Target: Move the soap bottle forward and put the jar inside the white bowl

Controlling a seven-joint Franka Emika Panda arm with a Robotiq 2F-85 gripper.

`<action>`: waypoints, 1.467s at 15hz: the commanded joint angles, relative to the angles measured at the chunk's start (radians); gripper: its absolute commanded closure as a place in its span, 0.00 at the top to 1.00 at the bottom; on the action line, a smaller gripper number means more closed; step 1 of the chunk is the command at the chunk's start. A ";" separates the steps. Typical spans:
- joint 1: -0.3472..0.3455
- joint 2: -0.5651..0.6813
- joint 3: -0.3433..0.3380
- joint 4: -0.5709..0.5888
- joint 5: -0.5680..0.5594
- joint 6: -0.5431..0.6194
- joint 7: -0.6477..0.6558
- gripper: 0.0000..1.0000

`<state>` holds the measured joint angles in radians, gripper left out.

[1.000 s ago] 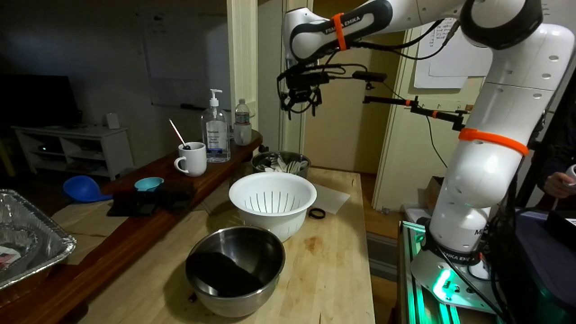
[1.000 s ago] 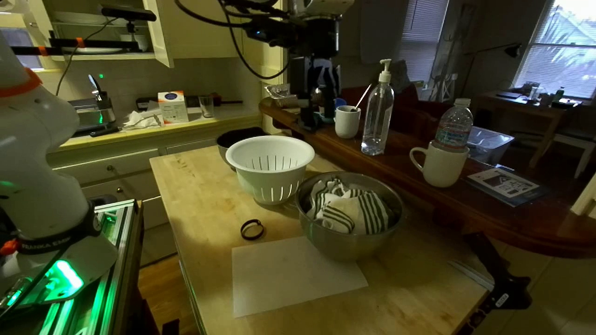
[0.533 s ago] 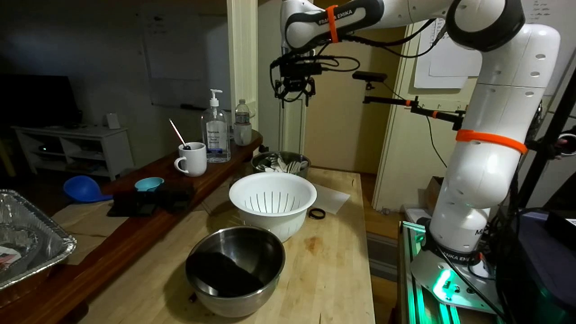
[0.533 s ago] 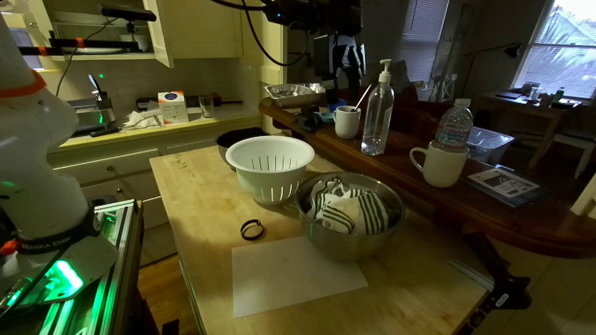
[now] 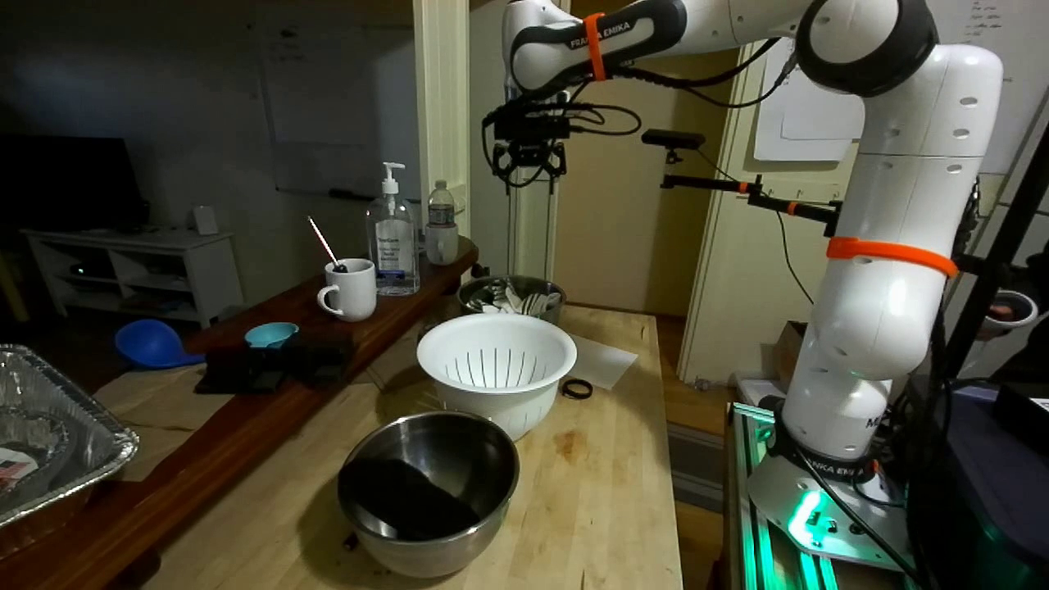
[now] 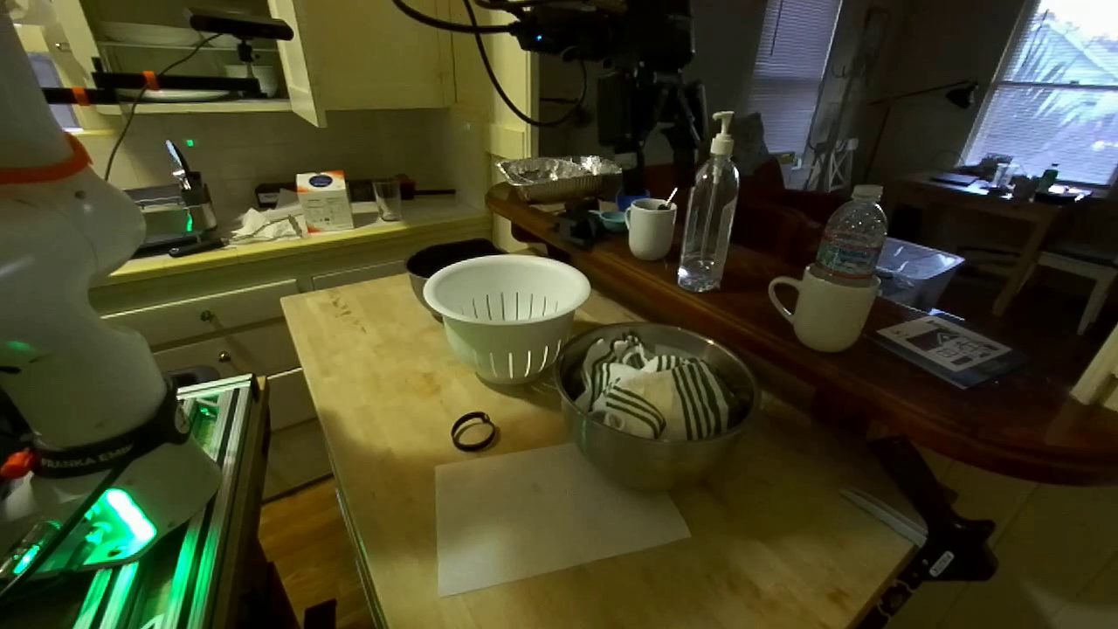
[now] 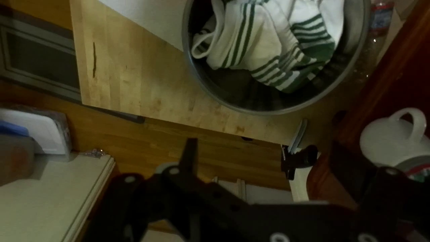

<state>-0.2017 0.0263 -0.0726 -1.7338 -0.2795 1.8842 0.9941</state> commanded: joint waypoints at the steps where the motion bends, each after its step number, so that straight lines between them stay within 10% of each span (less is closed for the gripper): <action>1: 0.036 0.177 -0.031 0.199 0.018 0.047 0.174 1.00; 9: 0.091 0.438 -0.054 0.517 0.015 0.209 0.160 1.00; 22: 0.092 0.534 -0.003 0.550 0.048 0.271 0.188 1.00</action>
<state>-0.1193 0.4926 -0.0805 -1.2300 -0.2422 2.1169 1.1374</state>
